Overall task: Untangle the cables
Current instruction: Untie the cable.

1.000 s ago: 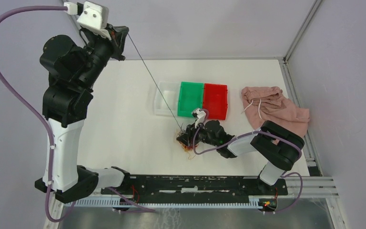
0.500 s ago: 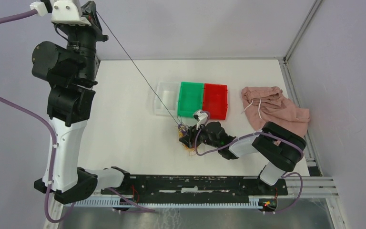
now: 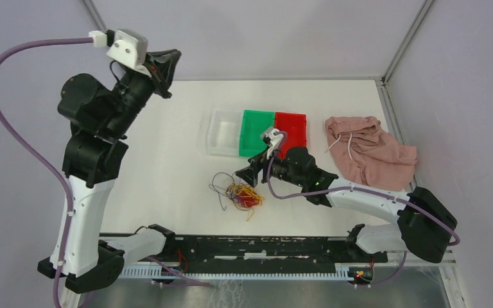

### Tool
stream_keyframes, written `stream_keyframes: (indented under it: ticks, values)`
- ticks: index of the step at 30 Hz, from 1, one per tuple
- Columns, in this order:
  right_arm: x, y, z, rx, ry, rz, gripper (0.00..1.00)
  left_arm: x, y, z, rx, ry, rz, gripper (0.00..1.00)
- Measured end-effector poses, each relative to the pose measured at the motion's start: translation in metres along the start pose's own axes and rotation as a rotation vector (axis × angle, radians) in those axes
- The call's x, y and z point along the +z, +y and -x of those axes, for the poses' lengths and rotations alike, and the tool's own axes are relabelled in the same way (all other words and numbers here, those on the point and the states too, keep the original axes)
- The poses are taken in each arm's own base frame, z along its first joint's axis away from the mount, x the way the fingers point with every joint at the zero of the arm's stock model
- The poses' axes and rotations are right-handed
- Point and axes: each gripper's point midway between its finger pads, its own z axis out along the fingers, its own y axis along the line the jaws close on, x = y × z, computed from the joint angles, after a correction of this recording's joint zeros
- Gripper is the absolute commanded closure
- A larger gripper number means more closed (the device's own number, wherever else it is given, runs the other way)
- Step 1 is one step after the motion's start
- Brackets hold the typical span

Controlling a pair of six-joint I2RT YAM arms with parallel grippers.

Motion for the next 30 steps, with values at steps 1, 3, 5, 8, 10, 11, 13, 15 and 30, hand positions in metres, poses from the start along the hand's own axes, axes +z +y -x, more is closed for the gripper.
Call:
stream_keyframes:
  ticks: [1,3,5,8,10,11,13,15,30]
  values:
    - [0.001,0.004,0.011,-0.016,-0.014,0.01,0.25,0.0,-0.007,-0.012,-0.009,0.031,-0.034,0.82]
    - [0.002,0.01,0.027,-0.044,-0.03,0.022,0.27,-0.001,-0.018,-0.043,-0.022,0.109,-0.086,0.74]
    - [0.002,0.008,0.027,-0.053,-0.015,0.02,0.28,-0.007,-0.032,-0.085,-0.038,0.213,-0.142,0.64]
    - [0.004,0.0,0.011,-0.04,0.044,0.009,0.29,-0.034,-0.058,-0.169,-0.046,0.429,-0.263,0.43]
    - [0.005,-0.006,-0.002,-0.028,0.086,-0.001,0.29,-0.06,-0.076,-0.221,-0.036,0.578,-0.37,0.35]
    - [0.005,-0.008,-0.007,-0.021,0.105,-0.004,0.29,-0.076,-0.085,-0.246,-0.026,0.655,-0.435,0.32]
    - [0.004,-0.011,-0.015,-0.008,0.126,-0.011,0.29,-0.107,-0.097,-0.287,0.0,0.786,-0.551,0.28]
    - [0.004,-0.012,-0.018,0.004,0.135,-0.013,0.3,-0.141,-0.106,-0.325,0.042,0.907,-0.667,0.27]
    - [-0.004,-0.041,-0.03,0.137,0.136,-0.105,0.33,-0.259,-0.123,-0.432,0.374,1.128,-1.174,0.31]
